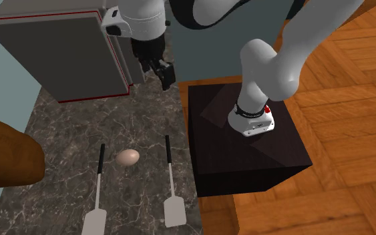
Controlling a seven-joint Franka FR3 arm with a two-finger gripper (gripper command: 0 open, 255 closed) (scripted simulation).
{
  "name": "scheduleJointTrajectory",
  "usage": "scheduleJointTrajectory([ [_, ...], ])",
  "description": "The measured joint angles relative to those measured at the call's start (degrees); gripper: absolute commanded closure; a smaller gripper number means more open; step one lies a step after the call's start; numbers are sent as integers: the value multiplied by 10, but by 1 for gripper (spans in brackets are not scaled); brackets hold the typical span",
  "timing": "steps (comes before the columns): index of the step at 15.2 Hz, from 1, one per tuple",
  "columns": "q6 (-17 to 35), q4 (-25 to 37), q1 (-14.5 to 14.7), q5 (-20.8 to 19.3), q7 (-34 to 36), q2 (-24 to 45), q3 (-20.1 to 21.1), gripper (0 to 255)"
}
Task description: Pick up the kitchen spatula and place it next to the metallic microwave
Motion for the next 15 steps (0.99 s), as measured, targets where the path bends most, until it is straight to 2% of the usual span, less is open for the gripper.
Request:
scheduleJointTrajectory([
  [15, 170, -18, 132, 21, -191, 165, 63, 0],
])
